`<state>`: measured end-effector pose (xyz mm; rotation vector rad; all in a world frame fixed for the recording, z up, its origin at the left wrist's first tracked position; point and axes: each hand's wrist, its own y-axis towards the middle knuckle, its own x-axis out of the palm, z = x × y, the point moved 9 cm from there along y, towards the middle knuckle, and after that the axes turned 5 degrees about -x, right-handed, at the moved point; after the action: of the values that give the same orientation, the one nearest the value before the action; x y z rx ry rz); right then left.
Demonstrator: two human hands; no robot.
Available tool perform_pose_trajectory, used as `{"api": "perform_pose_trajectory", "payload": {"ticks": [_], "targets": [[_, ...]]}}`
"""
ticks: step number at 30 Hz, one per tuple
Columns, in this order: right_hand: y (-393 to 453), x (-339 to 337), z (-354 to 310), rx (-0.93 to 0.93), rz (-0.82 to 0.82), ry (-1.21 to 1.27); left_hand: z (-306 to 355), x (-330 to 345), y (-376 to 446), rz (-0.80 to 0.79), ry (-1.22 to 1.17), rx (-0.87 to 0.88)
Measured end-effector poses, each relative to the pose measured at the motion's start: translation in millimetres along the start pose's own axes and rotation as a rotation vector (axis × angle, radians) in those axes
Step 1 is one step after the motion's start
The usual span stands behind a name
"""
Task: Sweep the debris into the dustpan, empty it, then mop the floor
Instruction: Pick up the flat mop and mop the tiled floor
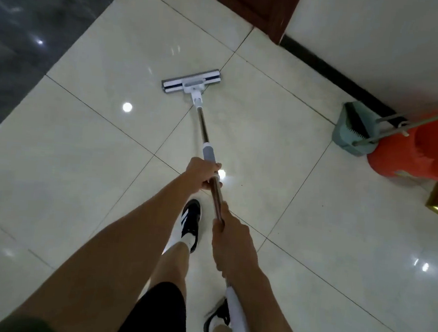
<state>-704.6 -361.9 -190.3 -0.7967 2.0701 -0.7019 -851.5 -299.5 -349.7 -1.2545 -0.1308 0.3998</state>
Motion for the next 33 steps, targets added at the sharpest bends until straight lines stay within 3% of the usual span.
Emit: {"api": "perform_pose_trajectory", "payload": {"ticks": [5,9,16,27,33], "targets": [[71.1,-23.3,-62.9,-0.015,0.041,0.003,85.8,-27.2,32.6,0.005,0.002,0.010],[88.9,-39.8,-71.0,0.047,0.015,-0.014,115.2,-27.3,38.0,-0.016,-0.012,0.011],[68.3,-70.2,-50.7,0.073,0.004,-0.204,101.4,5.6,14.5,0.010,0.024,0.012],[34.3,-98.0,4.6,0.023,-0.002,-0.180,73.1,54.8,-28.6,0.037,0.055,0.025],[-12.6,-120.1,66.3,0.017,-0.022,-0.214,27.5,106.5,-67.1,0.016,0.297,0.043]]}}
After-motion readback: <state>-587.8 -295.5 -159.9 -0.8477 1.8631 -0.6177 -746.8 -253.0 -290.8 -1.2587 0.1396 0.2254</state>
